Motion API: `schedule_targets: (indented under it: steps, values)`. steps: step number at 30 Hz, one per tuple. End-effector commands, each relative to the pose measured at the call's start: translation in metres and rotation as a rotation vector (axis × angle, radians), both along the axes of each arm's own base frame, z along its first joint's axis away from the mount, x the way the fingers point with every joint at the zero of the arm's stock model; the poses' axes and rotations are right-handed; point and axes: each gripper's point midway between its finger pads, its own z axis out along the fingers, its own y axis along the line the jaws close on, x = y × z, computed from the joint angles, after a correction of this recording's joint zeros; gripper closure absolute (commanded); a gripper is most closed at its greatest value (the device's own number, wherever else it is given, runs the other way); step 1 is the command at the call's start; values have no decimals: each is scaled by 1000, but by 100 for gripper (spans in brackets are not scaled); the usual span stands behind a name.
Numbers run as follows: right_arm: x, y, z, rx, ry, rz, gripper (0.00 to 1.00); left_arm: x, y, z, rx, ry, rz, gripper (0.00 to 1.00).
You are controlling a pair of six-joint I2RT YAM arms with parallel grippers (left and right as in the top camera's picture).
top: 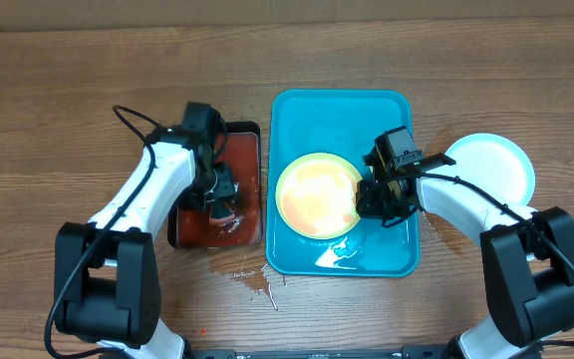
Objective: Clean dirty plates on tray and stack at the side
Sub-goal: 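Drop the sponge onto the black tray with the left gripper, then lift the yellow plate with the right gripper and tilt it over the black tray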
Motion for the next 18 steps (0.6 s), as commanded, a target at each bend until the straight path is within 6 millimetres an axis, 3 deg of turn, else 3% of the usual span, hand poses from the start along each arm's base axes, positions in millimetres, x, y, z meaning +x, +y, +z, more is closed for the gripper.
schedule_targets:
  steps: [1,3,5,6,7,9,12,18]
  values:
    - [2,-24,-15,-127,7,-28,96,26,4,64,-53,-167,8,40]
    - [8,-28,0,-162,7,-32,96,30,11,98,-84,-232,18,35]
    - [16,-32,21,-218,-14,-31,96,31,21,130,-108,-303,46,23]
    - [23,-33,38,-252,-39,-27,96,32,28,149,-121,-350,66,8]
    - [26,-33,47,-267,-54,-23,96,31,31,161,-131,-378,77,0]
    - [36,-29,79,-317,-112,3,96,28,42,188,-152,-451,110,0]
    - [46,-10,117,-340,-189,86,96,19,58,214,-145,-517,151,0]
    - [64,47,169,-288,-387,163,96,-3,72,236,-128,-568,196,0]
